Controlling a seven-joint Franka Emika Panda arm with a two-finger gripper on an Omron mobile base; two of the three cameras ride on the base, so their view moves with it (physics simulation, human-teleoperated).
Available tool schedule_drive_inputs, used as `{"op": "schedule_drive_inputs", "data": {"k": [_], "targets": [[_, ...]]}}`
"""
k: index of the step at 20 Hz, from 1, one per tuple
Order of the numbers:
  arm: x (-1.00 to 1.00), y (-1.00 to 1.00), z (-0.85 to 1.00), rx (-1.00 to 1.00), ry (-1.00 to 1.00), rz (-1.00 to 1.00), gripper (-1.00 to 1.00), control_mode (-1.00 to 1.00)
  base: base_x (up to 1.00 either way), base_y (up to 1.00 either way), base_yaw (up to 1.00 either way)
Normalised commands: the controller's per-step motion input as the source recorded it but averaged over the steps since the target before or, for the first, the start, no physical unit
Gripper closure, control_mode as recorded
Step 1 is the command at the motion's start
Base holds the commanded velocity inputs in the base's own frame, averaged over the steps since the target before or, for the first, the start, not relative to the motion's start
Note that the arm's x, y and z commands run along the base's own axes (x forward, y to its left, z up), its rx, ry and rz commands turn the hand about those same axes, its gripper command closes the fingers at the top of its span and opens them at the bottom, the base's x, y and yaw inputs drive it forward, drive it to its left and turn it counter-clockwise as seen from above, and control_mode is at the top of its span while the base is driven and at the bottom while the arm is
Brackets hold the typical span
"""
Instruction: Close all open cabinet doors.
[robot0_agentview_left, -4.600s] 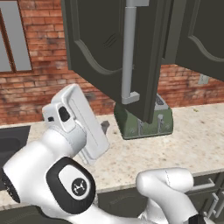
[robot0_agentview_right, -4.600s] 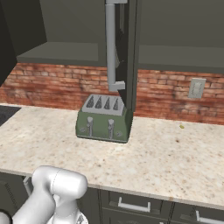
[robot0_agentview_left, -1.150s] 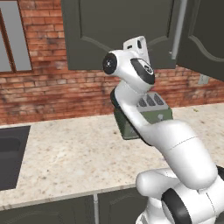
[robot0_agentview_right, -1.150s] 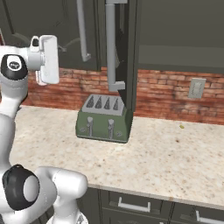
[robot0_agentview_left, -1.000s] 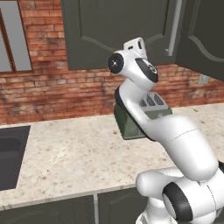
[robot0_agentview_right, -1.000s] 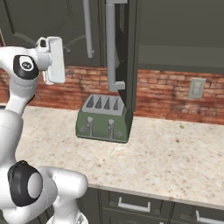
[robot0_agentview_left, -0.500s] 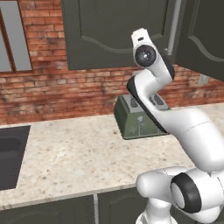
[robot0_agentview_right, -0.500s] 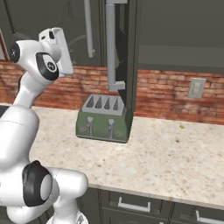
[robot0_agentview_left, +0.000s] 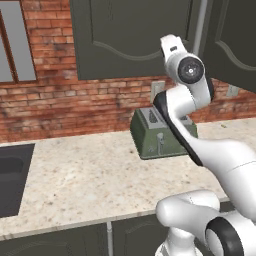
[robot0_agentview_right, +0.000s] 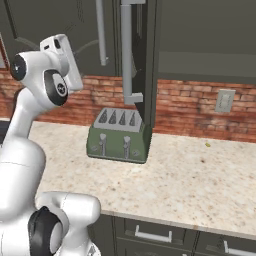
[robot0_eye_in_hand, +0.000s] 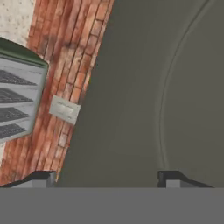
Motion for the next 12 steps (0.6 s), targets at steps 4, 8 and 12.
{"op": "schedule_drive_inputs", "data": {"k": [4, 8, 12], "targets": [[-0.98, 0.08, 0.09, 0.0, -0.18, 0.0, -1.0, -1.0, 0.0, 0.0, 0.0], [-0.91, 0.07, 0.14, 0.0, -0.23, 0.0, -1.0, -1.0, 0.0, 0.0, 0.0], [-0.69, 0.0, 0.12, 0.0, -0.16, -0.04, -1.0, -1.0, 0.0, 0.0, 0.0]]}}
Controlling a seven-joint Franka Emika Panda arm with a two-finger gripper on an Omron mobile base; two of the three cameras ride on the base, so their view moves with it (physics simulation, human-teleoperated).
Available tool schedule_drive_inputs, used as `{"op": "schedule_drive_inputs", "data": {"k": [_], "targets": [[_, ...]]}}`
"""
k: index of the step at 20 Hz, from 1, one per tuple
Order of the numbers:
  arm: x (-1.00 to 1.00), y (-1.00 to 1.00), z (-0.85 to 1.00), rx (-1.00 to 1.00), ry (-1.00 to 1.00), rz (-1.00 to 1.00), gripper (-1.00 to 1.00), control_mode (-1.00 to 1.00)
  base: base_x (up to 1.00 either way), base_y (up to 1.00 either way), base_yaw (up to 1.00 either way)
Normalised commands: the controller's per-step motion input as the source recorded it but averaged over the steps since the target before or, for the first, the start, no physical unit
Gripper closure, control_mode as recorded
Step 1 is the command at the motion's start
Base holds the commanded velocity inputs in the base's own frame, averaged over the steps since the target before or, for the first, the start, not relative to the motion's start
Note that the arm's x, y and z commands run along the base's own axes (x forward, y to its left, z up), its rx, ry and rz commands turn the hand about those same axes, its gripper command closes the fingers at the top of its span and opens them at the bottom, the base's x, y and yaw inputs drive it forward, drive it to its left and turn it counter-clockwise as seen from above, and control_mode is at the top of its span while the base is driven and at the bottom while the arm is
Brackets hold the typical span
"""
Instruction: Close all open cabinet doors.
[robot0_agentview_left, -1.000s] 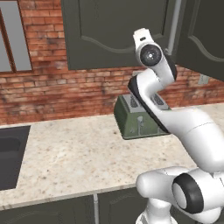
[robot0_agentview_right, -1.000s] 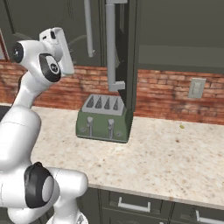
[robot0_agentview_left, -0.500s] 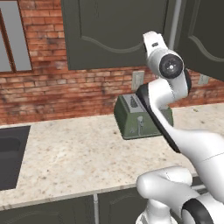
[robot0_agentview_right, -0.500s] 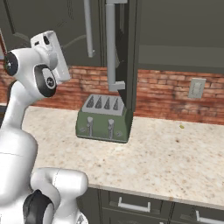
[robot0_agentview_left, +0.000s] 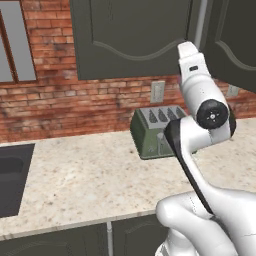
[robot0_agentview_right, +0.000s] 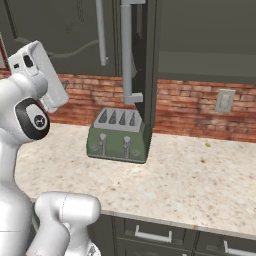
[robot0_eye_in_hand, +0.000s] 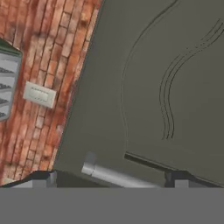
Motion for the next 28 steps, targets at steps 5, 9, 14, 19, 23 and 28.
{"op": "schedule_drive_inputs", "data": {"k": [5, 9, 14, 19, 23, 28], "targets": [[-0.57, -0.13, 0.05, 0.01, -0.05, -0.14, -1.0, -1.0, 0.0, 0.0, 0.0], [-0.43, -0.36, 0.04, 0.0, 0.0, -0.26, -1.0, -1.0, 0.0, 0.0, 0.0], [-0.45, -0.47, 0.16, 0.03, 0.0, -0.3, -1.0, -1.0, 0.0, 0.0, 0.0], [-0.39, -0.49, 0.11, 0.09, -0.02, -0.29, -1.0, -1.0, 0.0, 0.0, 0.0], [-0.26, -0.47, 0.0, 0.12, -0.13, -0.23, -1.0, -1.0, 0.0, 0.0, 0.0], [-0.04, -0.55, 0.0, 0.14, -0.1, -0.1, -1.0, -1.0, 0.0, 0.0, 0.0]]}}
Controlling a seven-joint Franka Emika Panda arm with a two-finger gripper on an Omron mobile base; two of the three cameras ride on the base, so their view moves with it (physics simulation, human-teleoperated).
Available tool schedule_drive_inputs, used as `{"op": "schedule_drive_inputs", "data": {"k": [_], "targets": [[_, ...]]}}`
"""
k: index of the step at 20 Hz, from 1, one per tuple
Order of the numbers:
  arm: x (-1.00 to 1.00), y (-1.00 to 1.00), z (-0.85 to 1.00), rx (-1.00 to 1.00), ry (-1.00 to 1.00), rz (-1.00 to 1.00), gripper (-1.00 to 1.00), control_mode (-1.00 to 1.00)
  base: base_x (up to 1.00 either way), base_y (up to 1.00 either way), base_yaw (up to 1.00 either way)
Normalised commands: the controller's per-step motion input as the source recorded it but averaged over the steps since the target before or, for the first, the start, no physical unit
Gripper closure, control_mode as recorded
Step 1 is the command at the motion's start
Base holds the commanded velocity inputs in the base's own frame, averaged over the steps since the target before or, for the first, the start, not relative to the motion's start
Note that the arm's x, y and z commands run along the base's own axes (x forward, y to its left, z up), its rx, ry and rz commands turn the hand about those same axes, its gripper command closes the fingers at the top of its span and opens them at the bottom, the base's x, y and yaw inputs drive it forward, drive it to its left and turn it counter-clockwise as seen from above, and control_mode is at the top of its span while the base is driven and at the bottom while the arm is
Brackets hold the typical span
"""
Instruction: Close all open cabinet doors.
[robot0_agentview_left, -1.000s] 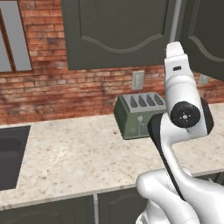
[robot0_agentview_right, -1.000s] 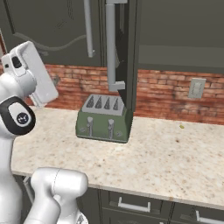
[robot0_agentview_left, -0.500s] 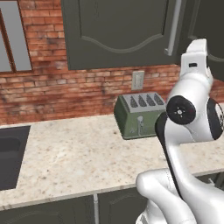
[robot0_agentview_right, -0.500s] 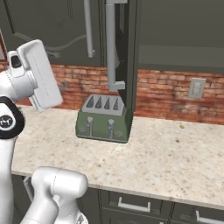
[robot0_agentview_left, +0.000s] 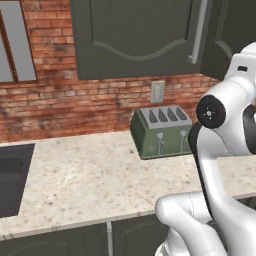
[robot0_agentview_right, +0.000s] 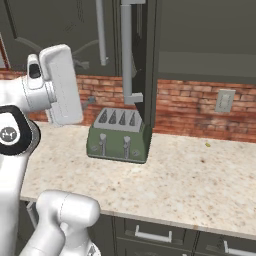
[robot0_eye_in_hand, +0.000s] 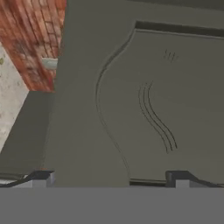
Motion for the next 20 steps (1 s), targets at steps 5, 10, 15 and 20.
{"op": "schedule_drive_inputs", "data": {"k": [5, 10, 15, 20], "targets": [[0.13, -0.58, 0.0, 0.18, 0.0, 0.0, -1.0, -1.0, 0.0, 0.0, 0.0], [0.28, -0.66, 0.0, 0.19, 0.0, 0.03, -1.0, -1.0, 0.0, 0.0, 0.0], [0.52, -0.65, 0.0, 0.18, 0.0, 0.06, -1.0, -1.0, 0.0, 0.0, 0.0], [0.81, -0.55, -0.09, 0.18, 0.0, 0.14, -1.0, -1.0, 0.0, 0.0, 0.0]]}}
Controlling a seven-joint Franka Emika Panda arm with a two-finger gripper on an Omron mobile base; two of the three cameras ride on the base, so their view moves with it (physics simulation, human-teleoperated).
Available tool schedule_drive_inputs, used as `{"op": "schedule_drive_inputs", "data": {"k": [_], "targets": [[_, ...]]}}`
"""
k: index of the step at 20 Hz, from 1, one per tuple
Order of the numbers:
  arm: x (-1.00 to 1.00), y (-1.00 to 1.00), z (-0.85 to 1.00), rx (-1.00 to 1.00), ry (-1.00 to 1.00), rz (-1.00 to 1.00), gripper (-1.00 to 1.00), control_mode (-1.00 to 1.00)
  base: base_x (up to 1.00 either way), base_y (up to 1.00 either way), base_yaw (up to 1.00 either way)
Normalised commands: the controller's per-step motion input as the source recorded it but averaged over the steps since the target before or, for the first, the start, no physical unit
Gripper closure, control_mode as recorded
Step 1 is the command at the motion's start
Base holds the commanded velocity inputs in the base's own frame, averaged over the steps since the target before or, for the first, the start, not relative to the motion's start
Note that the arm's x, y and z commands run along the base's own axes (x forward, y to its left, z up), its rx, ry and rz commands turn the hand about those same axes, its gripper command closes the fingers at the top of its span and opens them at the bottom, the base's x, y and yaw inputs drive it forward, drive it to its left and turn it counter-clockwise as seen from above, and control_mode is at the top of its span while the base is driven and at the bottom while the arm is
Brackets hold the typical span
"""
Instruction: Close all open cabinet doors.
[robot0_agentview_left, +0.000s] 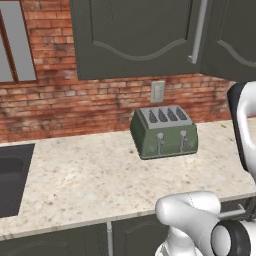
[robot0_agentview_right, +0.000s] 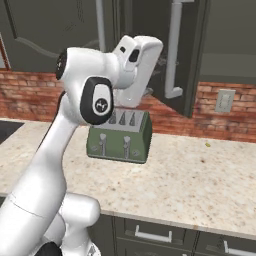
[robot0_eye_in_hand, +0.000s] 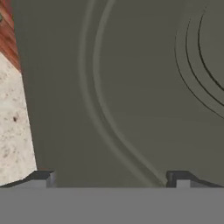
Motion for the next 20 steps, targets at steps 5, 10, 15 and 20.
{"op": "schedule_drive_inputs", "data": {"k": [5, 10, 15, 20], "targets": [[1.0, -0.45, -0.29, 0.17, 0.0, 0.25, -1.0, -1.0, 0.0, 0.0, 0.0], [0.99, -0.41, -0.4, 0.15, 0.0, 0.34, -1.0, -1.0, 0.0, 0.0, 0.0], [0.94, -0.29, -0.33, 0.15, -0.03, 0.4, -1.0, -1.0, 0.0, 0.0, 0.0], [0.88, -0.07, -0.38, 0.13, -0.06, 0.42, -1.0, -1.0, 0.0, 0.0, 0.0]]}}
